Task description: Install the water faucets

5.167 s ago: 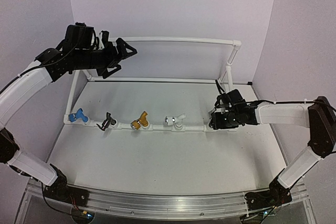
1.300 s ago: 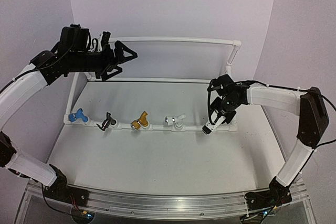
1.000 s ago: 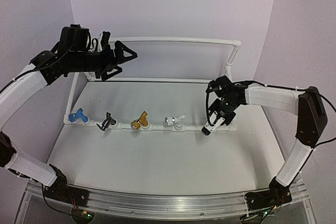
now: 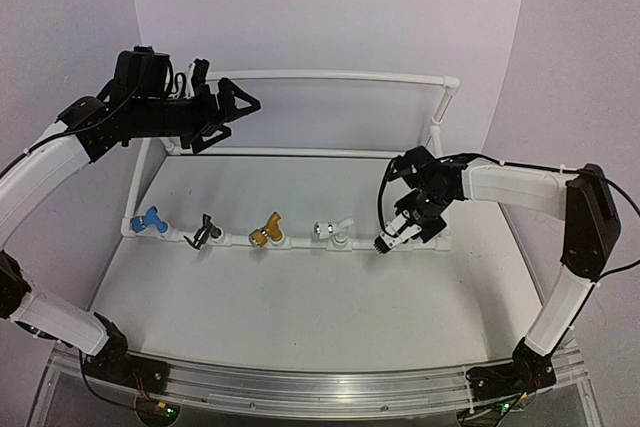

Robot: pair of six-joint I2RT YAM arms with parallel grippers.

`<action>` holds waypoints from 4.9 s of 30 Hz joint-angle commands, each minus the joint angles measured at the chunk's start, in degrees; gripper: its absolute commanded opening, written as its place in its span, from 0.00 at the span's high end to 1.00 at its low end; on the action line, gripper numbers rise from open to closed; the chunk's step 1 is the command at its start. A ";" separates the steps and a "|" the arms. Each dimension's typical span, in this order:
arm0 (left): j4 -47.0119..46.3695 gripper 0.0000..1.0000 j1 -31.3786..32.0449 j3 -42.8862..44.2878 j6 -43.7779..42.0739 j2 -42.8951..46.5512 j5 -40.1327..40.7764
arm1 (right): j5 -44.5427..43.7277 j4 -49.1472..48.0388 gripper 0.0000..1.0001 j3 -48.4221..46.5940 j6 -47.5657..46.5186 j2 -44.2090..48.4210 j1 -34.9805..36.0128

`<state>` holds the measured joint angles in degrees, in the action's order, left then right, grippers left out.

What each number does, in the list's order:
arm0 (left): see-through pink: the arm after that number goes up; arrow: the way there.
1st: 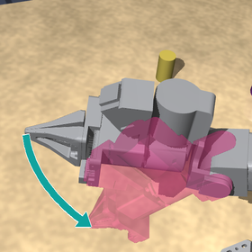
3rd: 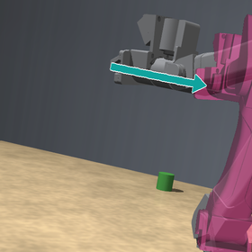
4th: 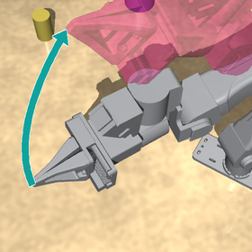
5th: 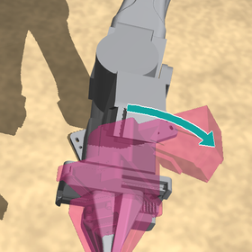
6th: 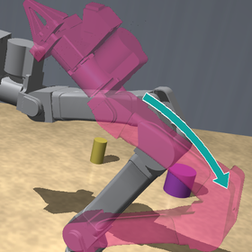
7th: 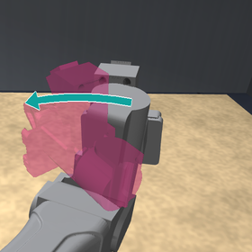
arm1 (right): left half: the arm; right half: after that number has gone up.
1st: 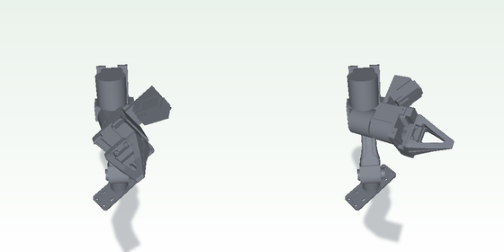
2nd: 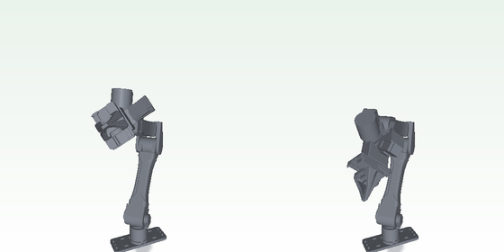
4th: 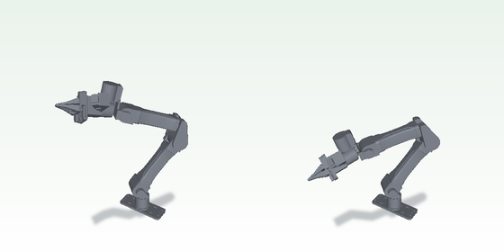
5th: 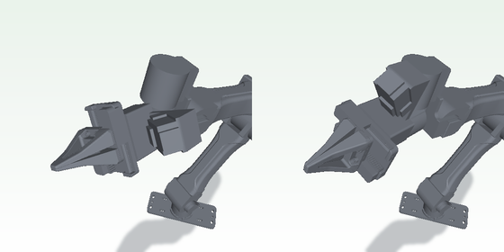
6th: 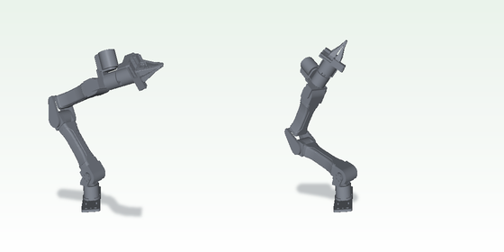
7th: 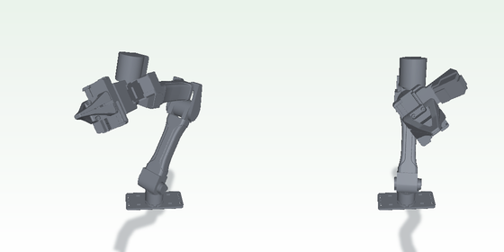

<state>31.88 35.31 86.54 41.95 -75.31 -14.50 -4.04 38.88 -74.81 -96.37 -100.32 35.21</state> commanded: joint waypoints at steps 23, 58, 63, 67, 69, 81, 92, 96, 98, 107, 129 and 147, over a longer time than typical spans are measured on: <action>-4.74 0.02 -0.51 -0.06 0.48 -0.79 3.00 | 1.94 8.21 1.00 -7.05 48.50 -7.21 1.81; -5.73 0.02 -0.77 -2.16 2.89 0.72 4.42 | 16.21 14.73 0.90 -13.30 86.59 -13.93 1.89; -5.60 0.02 -0.77 -2.01 2.78 0.66 4.46 | 16.02 14.83 0.76 -13.80 86.38 -13.85 1.36; -5.58 0.02 -0.77 -1.66 2.63 0.31 4.32 | 16.22 15.00 0.65 -14.43 86.10 -13.76 0.77; -5.55 0.02 -0.77 -1.49 2.61 0.18 4.30 | 16.43 15.13 0.65 -14.57 85.92 -13.67 0.66; -5.07 0.02 -0.77 -0.94 2.52 -0.19 4.05 | 17.06 16.56 0.33 -17.67 83.58 -11.73 0.21; -4.23 0.01 -0.77 -1.08 2.17 -0.02 4.03 | 15.37 18.11 0.07 -20.79 81.75 -8.18 -1.05; -3.71 0.01 -0.77 -1.17 1.77 0.02 3.75 | 15.81 19.03 0.07 -22.91 77.82 -7.01 -2.77; -3.36 0.01 -0.77 -0.98 1.58 -0.10 3.51 | 15.92 20.07 0.07 -24.43 71.45 -5.99 -3.03; -2.35 0.01 -0.73 -0.32 0.91 -0.43 2.67 | 16.03 24.56 0.04 -25.70 28.39 4.02 -2.96; -0.69 0.00 -0.77 2.29 -0.92 -3.46 -1.26 | 5.00 7.83 0.02 1.71 11.88 14.11 1.84; -0.97 0.00 -0.77 1.98 -0.56 -2.58 -0.53 | 1.50 2.34 0.02 4.17 11.83 6.89 1.97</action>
<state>31.53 34.81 86.26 41.91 -78.85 -15.05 -0.18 43.25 -71.29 -84.77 -91.96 36.88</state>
